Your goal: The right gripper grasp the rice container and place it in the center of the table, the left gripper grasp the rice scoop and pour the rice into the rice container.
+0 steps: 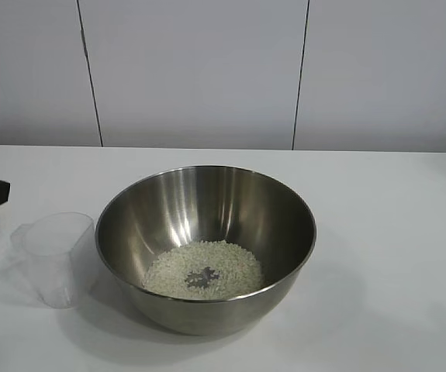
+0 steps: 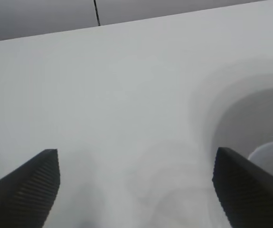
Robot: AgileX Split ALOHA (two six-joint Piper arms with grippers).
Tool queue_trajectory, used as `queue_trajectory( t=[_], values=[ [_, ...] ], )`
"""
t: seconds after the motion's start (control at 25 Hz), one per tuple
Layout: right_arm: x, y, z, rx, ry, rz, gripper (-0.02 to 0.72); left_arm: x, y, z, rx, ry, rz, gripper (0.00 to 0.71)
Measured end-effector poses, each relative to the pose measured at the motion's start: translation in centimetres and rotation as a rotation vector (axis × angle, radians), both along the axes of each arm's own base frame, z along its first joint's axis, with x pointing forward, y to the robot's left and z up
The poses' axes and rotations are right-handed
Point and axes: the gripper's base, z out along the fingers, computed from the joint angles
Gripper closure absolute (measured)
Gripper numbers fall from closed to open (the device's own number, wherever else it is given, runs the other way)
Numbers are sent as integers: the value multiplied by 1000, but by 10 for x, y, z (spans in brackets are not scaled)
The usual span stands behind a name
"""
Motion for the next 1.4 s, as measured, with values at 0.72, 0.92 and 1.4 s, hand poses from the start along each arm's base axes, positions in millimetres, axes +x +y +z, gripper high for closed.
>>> queue_trajectory(
  t=[0.72, 0.92, 1.4],
  values=[
    [0, 0, 0, 0, 0, 3, 54, 33, 109, 171, -256, 249, 231, 77],
    [0, 0, 0, 0, 1, 3, 54, -12, 128, 211, -217, 99, 309, 94],
    [0, 0, 0, 0, 1, 3, 54, -116, 25, 272, -98, -221, -23, 105]
  ],
)
